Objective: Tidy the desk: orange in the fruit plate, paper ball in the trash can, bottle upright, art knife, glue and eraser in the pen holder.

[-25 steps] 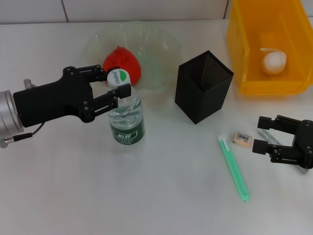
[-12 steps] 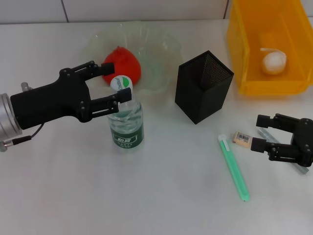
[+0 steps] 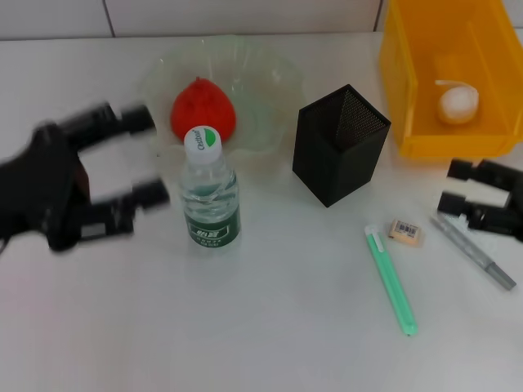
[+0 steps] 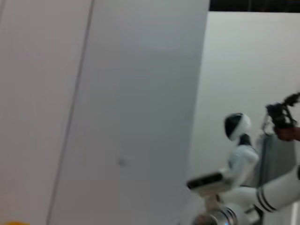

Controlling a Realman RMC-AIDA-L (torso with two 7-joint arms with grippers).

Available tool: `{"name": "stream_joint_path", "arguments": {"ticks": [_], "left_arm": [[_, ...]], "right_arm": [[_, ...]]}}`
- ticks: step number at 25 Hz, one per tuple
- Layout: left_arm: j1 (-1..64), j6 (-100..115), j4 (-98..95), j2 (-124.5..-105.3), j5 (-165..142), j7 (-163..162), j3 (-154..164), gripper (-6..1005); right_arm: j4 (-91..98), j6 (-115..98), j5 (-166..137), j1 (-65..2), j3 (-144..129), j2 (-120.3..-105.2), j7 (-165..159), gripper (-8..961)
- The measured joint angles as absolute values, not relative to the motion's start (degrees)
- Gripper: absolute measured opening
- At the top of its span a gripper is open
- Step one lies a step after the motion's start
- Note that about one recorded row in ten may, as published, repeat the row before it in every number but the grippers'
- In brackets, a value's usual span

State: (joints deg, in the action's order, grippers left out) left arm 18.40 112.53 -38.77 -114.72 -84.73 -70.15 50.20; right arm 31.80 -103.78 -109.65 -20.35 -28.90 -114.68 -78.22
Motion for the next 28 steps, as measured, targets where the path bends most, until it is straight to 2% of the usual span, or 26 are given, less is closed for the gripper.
{"name": "stream_joint_path", "arguments": {"ticks": [3,6,7,8,12,16,17,20,21,22,23,26,28], "left_arm": [[18.4,113.2,-36.3,-113.91,-89.8,-69.7,53.0,808],[18.9,110.7,-32.5,-114.98,-96.2,-67.5,53.3,808],[19.1,106.6,-30.7,-116.20,-99.7,-65.3,53.3,808],[19.1,106.6,-30.7,-116.20,-99.7,-65.3,53.3,808],[19.8,99.7,-29.0,-118.37,-103.8,-63.2,53.6,808],[21.3,99.3,-26.4,-118.38,-104.1,-63.2,53.5,809],[21.9,99.0,-25.3,-118.33,-104.1,-63.1,53.5,809],[22.0,98.6,-25.2,-118.35,-104.2,-63.1,53.5,809],[22.0,98.3,-25.2,-118.41,-104.2,-63.1,53.5,809],[22.0,98.2,-25.2,-118.43,-104.2,-63.1,53.5,809],[22.1,98.1,-25.2,-118.51,-104.2,-63.2,53.6,809],[22.1,98.0,-25.1,-118.60,-104.1,-63.4,53.6,809],[22.1,97.8,-24.9,-118.61,-104.0,-63.5,53.6,809]], "right_arm": [[33.3,-104.2,-107.1,-20.5,-26.9,-114.46,-81.4,844],[37.7,-105.6,-106.9,-21.6,-27.2,-114.15,-86.4,844],[42.6,-108.1,-107.7,-23.0,-29.3,-114.03,-91.5,844],[42.6,-108.1,-107.7,-23.0,-29.3,-114.03,-91.5,844],[61.9,-114.2,-112.0,-26.8,-37.6,-113.84,-110.4,844],[74.4,-115.3,-117.2,-28.5,-43.0,-114.14,-120.8,844],[82.4,-116.3,-120.7,-29.3,-47.0,-114.59,-126.0,844],[91.0,-117.3,-125.2,-30.1,-52.0,-115.41,-131.3,844],[94.8,-117.5,-127.6,-30.6,-54.5,-115.98,-134.0,844],[99.9,-117.6,-133.3,-31.5,-58.9,-117.32,-139.0,844],[99.9,-117.6,-133.3,-31.5,-58.9,-117.32,-139.0,844],[102.2,-116.8,-142.7,-32.8,-66.1,-119.12,-144.9,844],[101.7,-114.4,-147.6,-32.8,-71.3,-119.40,-149.3,844]]}}
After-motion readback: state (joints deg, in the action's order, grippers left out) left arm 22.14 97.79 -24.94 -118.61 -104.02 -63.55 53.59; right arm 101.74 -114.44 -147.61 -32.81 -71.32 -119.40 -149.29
